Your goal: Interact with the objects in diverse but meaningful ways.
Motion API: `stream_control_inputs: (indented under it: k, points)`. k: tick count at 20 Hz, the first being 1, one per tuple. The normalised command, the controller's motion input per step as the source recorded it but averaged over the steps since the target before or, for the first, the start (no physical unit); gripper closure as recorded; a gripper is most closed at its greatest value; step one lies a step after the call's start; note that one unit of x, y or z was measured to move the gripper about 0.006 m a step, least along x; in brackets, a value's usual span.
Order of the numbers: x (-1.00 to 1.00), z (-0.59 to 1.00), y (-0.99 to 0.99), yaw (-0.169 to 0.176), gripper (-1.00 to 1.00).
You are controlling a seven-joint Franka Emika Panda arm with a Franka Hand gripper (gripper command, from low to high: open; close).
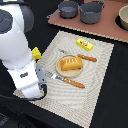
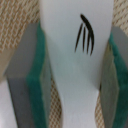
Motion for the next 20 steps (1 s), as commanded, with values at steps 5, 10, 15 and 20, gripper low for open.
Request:
stream_control_inputs:
  k: [5,10,15,20]
  points:
    - [0.59,0.97,0.67,0.0,1.0]
    - [0.56,0.95,0.75,0.001,1.0]
    - [0.31,0.87,0.82,0.035,1.0]
    - [0.2,0.76,0.86,0.056,1.0]
